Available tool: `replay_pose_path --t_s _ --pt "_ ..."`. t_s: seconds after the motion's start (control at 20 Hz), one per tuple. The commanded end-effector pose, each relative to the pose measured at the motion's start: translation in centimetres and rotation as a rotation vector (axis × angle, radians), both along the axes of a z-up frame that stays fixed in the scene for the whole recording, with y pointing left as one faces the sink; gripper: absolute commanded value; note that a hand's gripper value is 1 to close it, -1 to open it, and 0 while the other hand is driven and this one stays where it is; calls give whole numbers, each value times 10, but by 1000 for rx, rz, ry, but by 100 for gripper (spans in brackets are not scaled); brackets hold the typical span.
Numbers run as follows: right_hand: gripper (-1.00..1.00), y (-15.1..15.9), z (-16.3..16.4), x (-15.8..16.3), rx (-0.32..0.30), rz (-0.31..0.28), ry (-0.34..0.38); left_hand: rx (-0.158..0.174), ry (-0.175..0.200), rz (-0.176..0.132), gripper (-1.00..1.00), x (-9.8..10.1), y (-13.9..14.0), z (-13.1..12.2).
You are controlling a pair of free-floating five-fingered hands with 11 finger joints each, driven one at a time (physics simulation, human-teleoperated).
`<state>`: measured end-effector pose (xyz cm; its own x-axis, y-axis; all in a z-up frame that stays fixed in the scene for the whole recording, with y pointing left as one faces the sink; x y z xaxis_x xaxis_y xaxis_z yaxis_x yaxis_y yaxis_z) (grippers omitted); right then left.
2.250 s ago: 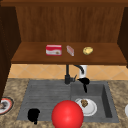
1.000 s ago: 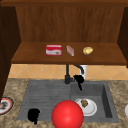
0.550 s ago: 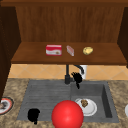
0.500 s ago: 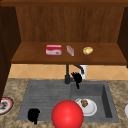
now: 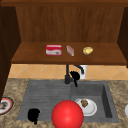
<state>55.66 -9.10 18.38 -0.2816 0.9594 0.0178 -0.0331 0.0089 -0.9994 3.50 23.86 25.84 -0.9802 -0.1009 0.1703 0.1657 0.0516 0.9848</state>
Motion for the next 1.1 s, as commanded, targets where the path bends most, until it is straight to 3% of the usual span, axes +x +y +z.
replay_pose_path --t_s 0.0,0.4,0.6,0.65,0.7,0.9,1.05 --pt "-100 0 -7 22 0 0 98 0 0 0 0 0 0 0" --pt "-100 -18 -10 47 0 2 302 0 0 0 0 0 0 0" --pt "-100 -18 -21 62 -1 0 355 0 0 0 0 0 0 0" --pt "100 -15 -26 65 -4 -9 365 0 0 0 0 0 0 0" --pt "100 -14 -27 68 -24 -17 347 0 0 0 0 0 0 0" --pt "100 -7 -30 79 -6 -24 232 0 0 0 0 0 0 0" --pt "100 -10 -28 83 -22 -42 237 0 0 0 0 0 0 0"
